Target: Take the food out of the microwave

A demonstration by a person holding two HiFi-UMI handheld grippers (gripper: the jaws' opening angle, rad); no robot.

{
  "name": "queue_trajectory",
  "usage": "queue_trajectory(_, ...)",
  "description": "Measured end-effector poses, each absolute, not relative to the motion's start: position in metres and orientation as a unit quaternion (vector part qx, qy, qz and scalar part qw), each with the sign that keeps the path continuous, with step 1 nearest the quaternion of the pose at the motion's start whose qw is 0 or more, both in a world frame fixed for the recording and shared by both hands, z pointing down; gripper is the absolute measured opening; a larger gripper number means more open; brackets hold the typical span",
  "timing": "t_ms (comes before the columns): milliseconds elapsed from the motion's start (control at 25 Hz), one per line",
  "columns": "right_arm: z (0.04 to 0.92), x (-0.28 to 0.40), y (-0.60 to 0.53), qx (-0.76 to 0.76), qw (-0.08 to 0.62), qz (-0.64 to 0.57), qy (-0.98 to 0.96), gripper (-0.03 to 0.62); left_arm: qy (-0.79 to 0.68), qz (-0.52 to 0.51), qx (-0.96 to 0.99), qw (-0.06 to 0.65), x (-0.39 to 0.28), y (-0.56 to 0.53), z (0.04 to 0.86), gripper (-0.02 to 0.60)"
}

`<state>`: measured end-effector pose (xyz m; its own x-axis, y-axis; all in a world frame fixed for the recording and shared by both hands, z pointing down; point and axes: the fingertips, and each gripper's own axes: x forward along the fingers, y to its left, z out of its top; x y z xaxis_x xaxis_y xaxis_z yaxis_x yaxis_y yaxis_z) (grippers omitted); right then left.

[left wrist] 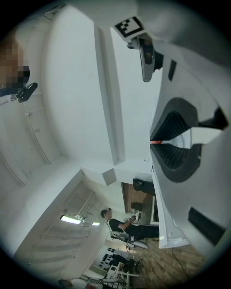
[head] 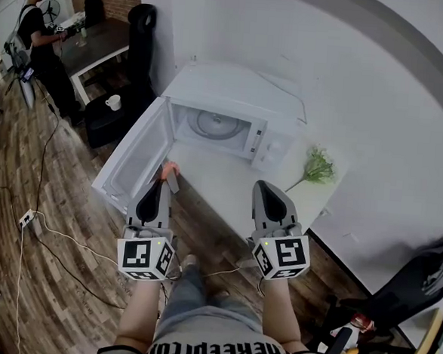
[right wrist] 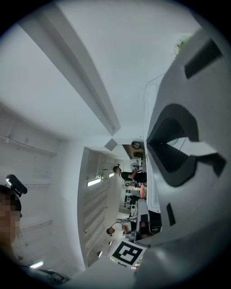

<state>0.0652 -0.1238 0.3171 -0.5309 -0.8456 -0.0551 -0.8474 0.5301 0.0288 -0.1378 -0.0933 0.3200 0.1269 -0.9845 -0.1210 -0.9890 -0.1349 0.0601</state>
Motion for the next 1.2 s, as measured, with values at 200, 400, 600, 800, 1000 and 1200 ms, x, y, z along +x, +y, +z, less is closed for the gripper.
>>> queue_trajectory(200,0.311,0.071,-0.115,-0.480,0.021,0.031,0.876,0.003,0.658,0.068,-0.749,0.018,-0.131,-0.085,0.318,0.021)
queue_trajectory(400,0.312,0.078,-0.108,-0.483,0.026,0.031,0.874,0.002,0.657,0.069,-0.751,0.020,-0.124,-0.078,0.315,0.021)
queue_trajectory(600,0.310,0.084,-0.105,-0.482,0.027,0.033,0.875,0.002,0.656,0.072,-0.751,0.022,-0.118,-0.075,0.313,0.021)
queue_trajectory(800,0.309,0.090,-0.105,-0.483,0.028,0.033,0.875,0.002,0.656,0.073,-0.751,0.023,-0.112,-0.075,0.311,0.021)
queue_trajectory(1000,0.309,0.093,-0.106,-0.481,0.027,0.033,0.875,0.002,0.656,0.075,-0.750,0.024,-0.110,-0.076,0.310,0.021)
queue_trajectory(1200,0.308,0.094,-0.107,-0.480,0.030,0.033,0.876,0.002,0.656,0.075,-0.751,0.027,-0.108,-0.077,0.308,0.021)
